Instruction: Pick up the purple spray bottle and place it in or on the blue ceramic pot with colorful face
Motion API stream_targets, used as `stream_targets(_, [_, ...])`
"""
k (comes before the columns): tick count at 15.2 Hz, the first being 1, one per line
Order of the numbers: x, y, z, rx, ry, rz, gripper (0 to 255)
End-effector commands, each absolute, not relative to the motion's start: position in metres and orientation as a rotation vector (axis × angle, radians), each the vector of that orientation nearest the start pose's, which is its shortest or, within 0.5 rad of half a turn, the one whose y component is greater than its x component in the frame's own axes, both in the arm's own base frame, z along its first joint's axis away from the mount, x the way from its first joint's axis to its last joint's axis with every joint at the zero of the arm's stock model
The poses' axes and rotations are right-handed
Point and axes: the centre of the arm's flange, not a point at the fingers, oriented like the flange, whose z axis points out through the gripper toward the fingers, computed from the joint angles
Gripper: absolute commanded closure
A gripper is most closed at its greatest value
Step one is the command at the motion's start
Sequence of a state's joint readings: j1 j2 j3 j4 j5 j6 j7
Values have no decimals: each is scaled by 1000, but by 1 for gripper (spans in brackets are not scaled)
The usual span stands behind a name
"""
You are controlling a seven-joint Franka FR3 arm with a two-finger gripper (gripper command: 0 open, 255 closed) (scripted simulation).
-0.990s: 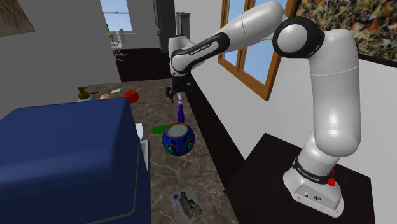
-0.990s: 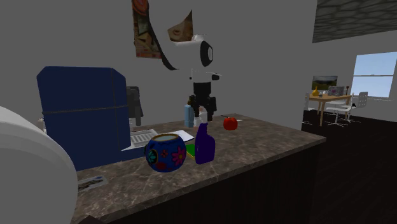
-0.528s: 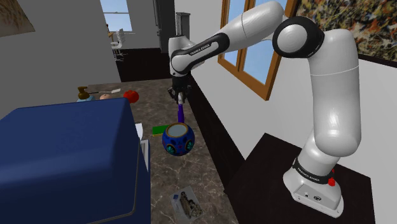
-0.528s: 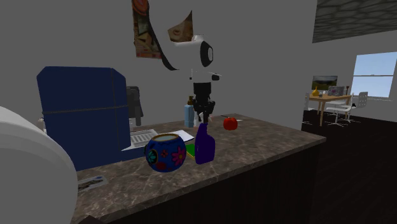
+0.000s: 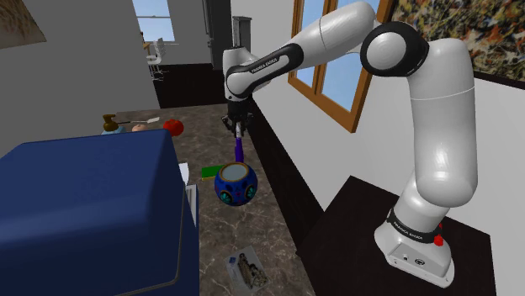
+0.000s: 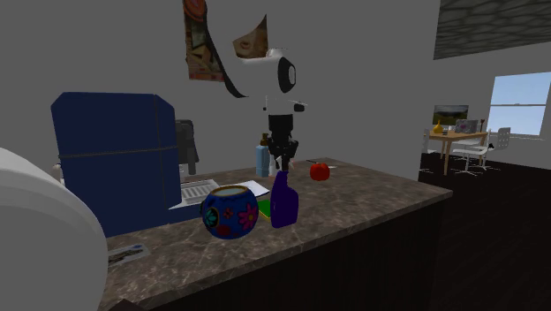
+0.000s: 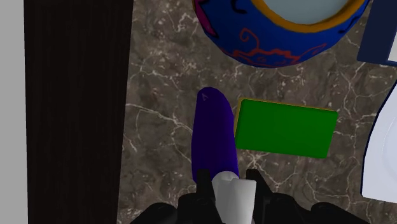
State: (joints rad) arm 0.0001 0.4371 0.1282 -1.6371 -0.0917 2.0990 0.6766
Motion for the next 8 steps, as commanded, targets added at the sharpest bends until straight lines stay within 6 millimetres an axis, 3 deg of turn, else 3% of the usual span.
stream_targets(1, [671,72,374,-3049,805,-57,255])
stream_targets(8, [671,72,411,-3049,805,-57,255])
